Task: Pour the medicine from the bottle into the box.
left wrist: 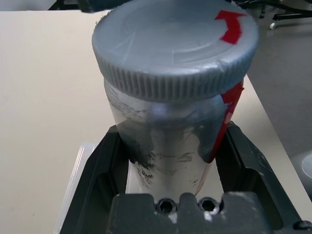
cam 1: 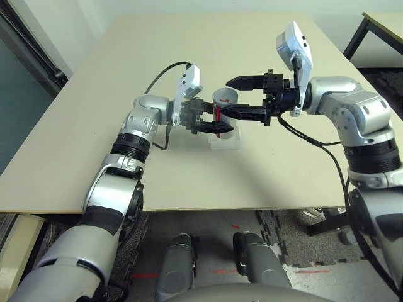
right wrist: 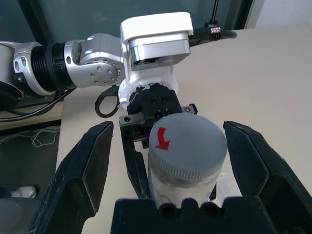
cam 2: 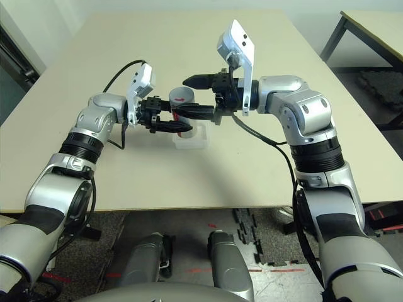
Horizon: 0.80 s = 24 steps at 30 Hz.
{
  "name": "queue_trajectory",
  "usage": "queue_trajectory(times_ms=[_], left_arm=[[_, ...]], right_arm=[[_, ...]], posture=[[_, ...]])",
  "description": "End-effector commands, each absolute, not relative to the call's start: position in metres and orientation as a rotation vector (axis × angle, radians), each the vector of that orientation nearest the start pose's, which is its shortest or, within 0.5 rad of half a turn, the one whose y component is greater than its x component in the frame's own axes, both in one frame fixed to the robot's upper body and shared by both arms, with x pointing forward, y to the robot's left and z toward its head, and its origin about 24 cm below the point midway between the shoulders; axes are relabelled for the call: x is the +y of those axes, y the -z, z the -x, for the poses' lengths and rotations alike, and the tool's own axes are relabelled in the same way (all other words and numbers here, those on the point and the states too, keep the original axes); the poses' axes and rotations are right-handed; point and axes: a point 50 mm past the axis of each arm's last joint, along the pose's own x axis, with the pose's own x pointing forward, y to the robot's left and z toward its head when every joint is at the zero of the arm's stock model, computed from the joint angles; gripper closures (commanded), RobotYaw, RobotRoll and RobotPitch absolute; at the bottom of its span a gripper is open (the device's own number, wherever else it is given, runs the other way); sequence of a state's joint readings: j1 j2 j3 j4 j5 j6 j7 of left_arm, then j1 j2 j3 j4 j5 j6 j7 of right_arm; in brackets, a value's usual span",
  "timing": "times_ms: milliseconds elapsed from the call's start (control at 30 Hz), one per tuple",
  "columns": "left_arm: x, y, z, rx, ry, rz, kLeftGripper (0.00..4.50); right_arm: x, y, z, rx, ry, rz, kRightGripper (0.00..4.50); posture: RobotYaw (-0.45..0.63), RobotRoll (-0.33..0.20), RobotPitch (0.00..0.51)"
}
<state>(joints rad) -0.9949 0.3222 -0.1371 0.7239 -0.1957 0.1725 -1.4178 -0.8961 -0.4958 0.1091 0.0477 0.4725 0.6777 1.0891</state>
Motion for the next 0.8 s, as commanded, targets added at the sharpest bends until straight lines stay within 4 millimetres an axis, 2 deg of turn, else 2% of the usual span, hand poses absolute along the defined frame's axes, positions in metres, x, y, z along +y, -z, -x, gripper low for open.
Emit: queue_trajectory(times_ms=[33,367,467,567,600,800], left_arm=[[0.1016,-0.1769,-0.3600,0.101,1.538,-0.247,1.75],[0.0992,-0.1767,-0.3574,0.096,1.550,-0.242,1.75],[0.0995,-0.1757,-0.3567,0.097,1.551,-0.244,1.75],[0.1008,-0.1742,-0.3566,0.103,1.549,-0.246,1.75],[0.1014,-0.1736,-0.3565,0.105,1.548,-0.247,1.75],[0.1045,-0.1709,-0.3567,0.114,1.543,-0.248,1.75]], right_arm=[[-0.1087,-0.2428,-0.3210,-0.001,-1.357,0.223,0.00],[-0.1059,-0.2392,-0.3250,-0.001,-1.346,0.221,0.00],[-0.1058,-0.2390,-0.3250,-0.001,-1.344,0.219,0.60],[-0.1062,-0.2393,-0.3251,-0.004,-1.342,0.216,1.70],[-0.1064,-0.2394,-0.3251,-0.005,-1.341,0.215,1.91],[-0.1068,-0.2397,-0.3245,-0.010,-1.346,0.205,1.91]], posture=[[-0.04,0.000,0.108],[-0.04,0.000,0.115],[-0.04,0.000,0.116],[-0.04,0.000,0.117],[-0.04,0.000,0.118],[-0.04,0.000,0.120]])
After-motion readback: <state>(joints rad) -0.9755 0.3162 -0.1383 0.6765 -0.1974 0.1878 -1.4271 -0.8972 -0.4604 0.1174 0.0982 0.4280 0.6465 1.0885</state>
